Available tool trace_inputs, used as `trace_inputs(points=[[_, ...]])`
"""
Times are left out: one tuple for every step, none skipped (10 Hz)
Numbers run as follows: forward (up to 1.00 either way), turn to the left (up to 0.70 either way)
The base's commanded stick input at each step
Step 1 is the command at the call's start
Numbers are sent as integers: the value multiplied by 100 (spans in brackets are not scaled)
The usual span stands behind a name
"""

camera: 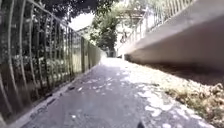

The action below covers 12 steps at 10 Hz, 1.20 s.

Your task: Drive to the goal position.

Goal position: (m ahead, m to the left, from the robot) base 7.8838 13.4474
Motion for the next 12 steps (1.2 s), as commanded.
trace_inputs(points=[[50,0],[50,0],[50,0],[50,0],[50,0],[50,0],[50,0],[50,0],[50,0],[50,0],[50,0],[50,0]])
